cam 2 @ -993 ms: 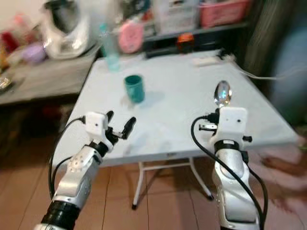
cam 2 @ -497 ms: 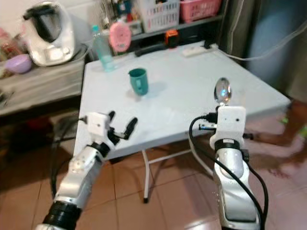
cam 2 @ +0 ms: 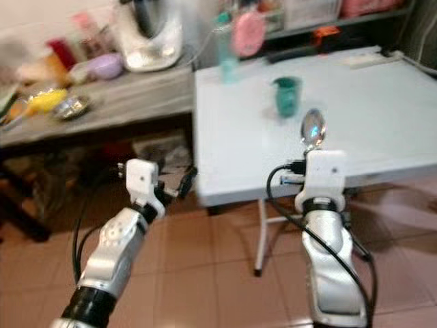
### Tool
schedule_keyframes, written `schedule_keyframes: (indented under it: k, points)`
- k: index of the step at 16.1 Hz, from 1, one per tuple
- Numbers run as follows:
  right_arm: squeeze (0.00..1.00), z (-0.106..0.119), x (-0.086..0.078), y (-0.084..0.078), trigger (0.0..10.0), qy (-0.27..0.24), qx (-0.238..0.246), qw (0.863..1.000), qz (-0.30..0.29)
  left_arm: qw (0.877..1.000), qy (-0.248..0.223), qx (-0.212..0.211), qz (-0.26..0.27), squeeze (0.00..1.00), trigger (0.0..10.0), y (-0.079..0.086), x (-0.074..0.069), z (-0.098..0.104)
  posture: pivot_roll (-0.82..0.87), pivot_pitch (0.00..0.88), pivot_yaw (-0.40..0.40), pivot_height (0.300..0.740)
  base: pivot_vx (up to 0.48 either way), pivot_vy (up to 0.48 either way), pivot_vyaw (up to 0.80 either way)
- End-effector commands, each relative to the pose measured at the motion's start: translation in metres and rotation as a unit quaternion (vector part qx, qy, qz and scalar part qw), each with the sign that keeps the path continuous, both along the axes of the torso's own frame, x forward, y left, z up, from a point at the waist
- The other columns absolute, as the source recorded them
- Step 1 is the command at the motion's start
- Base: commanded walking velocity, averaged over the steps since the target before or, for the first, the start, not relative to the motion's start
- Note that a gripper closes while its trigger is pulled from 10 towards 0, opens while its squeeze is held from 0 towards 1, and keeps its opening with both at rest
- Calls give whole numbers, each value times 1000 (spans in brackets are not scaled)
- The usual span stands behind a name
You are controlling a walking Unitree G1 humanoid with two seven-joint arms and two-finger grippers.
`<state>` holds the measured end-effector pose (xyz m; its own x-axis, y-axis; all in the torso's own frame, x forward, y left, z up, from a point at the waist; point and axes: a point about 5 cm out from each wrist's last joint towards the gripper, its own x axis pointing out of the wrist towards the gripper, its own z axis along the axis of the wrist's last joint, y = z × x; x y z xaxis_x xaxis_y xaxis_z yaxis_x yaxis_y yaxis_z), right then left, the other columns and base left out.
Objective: Setting the table
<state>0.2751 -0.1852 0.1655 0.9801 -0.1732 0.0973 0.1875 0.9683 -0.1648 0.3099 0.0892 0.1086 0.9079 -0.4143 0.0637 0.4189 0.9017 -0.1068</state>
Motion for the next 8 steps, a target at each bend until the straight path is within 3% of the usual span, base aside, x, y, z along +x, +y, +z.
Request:
schedule_keyframes:
  k: [1,3,8]
  points:
    - [0,9,1,7,10000,-19,4,1000,10,1000,-12,11,12,0,10000,9,4,6,-224,0,129,740,0,472,738]
    - [0,9,1,6,10000,-19,5,1000,10,1000,-12,11,12,0,10000,8,3,5,-224,0,128,740,0,472,494]
    - [0,8,2,4,10000,-18,4,1000,8,1000,-11,14,11,0,10000,6,4,4,-226,0,123,740,0,472,0]
